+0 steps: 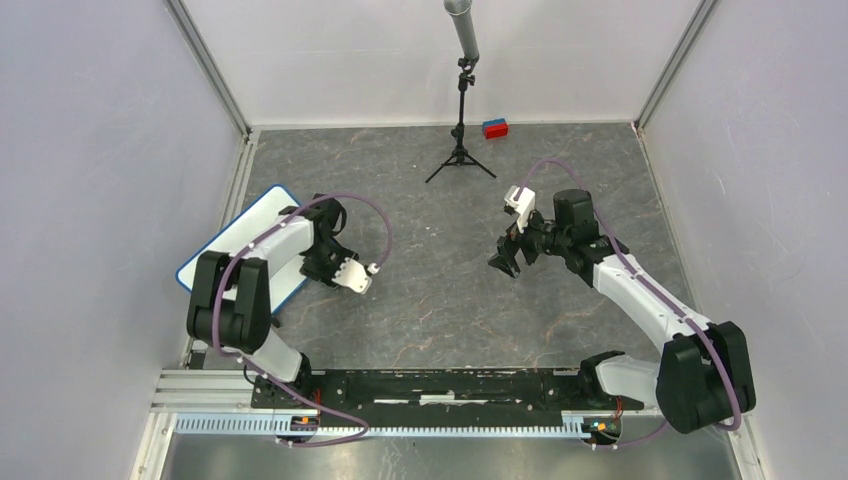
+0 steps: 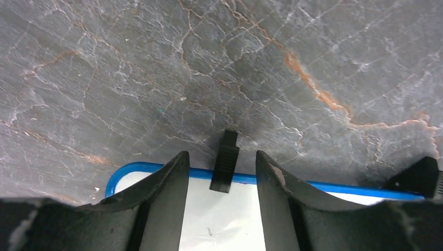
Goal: Write a sentence on the whiteboard
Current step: Move the whiteboard to the center of the board.
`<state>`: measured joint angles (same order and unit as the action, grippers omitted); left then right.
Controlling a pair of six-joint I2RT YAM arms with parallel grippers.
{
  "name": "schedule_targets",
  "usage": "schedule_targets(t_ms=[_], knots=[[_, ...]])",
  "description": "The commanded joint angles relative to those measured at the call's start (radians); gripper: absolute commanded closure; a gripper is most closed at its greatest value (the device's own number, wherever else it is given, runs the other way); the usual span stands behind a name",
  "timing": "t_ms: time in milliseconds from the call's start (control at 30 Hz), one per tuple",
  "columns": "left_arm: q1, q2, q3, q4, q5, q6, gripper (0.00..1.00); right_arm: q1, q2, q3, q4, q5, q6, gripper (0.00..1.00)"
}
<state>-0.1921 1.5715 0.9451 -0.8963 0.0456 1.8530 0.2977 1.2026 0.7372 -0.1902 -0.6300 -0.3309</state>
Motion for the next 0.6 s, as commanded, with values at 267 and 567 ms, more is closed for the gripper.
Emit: schedule_targets(t_ms=[267,567], knots=[[-0.078,0.057,-0.005,0.098,-0.042,0.035,0.81,-0.015,0.019,0.008,0.011,-0.025,-0.011,0.02],[-0.266,0.115,0.132,0.016,-0.034,-0.101,0.94,-0.025,0.024,0.01,0.005,-0.011,-0.016,0.02]])
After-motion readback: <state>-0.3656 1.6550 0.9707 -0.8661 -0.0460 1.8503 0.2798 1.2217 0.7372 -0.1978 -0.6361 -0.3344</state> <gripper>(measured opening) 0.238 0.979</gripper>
